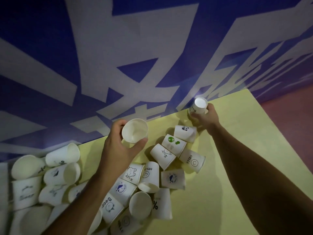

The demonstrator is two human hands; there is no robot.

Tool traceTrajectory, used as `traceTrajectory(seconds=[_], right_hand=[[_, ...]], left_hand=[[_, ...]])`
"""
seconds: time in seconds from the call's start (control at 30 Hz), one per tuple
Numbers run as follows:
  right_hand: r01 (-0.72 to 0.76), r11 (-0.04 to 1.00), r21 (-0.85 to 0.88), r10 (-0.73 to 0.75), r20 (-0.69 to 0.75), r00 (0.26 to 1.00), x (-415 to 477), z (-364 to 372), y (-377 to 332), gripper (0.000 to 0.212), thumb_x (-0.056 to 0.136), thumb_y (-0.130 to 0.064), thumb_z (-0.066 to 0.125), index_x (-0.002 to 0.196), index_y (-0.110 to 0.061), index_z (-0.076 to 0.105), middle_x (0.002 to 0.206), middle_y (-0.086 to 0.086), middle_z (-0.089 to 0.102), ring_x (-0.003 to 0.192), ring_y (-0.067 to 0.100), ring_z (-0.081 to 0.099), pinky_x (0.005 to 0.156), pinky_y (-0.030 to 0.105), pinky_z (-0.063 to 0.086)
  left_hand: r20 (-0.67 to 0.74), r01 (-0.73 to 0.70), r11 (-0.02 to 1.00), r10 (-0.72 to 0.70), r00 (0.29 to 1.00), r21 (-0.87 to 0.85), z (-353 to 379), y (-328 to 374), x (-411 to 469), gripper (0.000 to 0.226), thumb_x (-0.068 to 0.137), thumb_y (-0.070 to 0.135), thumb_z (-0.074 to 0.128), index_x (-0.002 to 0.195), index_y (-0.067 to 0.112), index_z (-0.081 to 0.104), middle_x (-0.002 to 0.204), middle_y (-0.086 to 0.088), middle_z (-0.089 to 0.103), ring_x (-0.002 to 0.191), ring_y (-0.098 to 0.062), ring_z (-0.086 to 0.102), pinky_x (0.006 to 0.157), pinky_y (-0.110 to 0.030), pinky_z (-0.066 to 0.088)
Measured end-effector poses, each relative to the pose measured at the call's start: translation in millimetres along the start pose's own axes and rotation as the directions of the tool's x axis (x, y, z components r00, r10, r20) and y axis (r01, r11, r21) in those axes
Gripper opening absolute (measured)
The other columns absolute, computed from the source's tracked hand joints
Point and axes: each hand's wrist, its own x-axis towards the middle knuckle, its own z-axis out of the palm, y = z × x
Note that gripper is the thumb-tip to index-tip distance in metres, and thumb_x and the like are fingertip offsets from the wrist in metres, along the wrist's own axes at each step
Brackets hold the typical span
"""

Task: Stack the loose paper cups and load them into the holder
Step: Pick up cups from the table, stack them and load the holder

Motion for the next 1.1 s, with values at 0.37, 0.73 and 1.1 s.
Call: traceTrajectory(seconds=[0.37, 0.73, 1.1], right_hand=[[0.336, 0.923, 0.189, -0.33, -0.062, 0.942, -221, -29, -83, 0.057, 0.08, -0.037, 0.086, 0.125, -0.03, 0.051, 0.108, -0.012, 0.062, 0.087, 0.001, 0.068, 0.064, 0.021, 0.057], [0.508, 0.826, 0.245, -0.555, 0.191, 0.81, -436, 109, -149, 0.066, 0.068, -0.056, 0.081, 0.126, -0.042, 0.054, 0.118, -0.014, 0.068, 0.105, 0.011, 0.067, 0.083, 0.039, 0.058], [0.513, 0.795, 0.324, -0.603, 0.326, 0.728, -575, 259, -175, 0.06, 0.084, -0.054, 0.067, 0.141, -0.037, 0.056, 0.132, -0.013, 0.062, 0.122, 0.011, 0.059, 0.092, 0.029, 0.053]], left_hand=[[-0.04, -0.051, 0.997, 0.048, 0.998, -0.062, -84, -6, -66, 0.063, 0.072, 0.051, 0.087, 0.122, 0.047, 0.049, 0.117, 0.027, 0.06, 0.107, -0.002, 0.06, 0.083, -0.028, 0.051], [-0.183, -0.079, 0.985, 0.051, 0.982, -0.15, -275, -87, -189, 0.067, 0.071, 0.056, 0.078, 0.131, 0.038, 0.053, 0.125, 0.022, 0.062, 0.111, -0.005, 0.062, 0.084, -0.023, 0.051], [-0.241, 0.045, 0.989, -0.079, 0.967, -0.142, -401, -201, -283, 0.068, 0.077, 0.04, 0.086, 0.136, 0.028, 0.053, 0.13, 0.013, 0.064, 0.118, -0.015, 0.061, 0.093, -0.035, 0.054]])
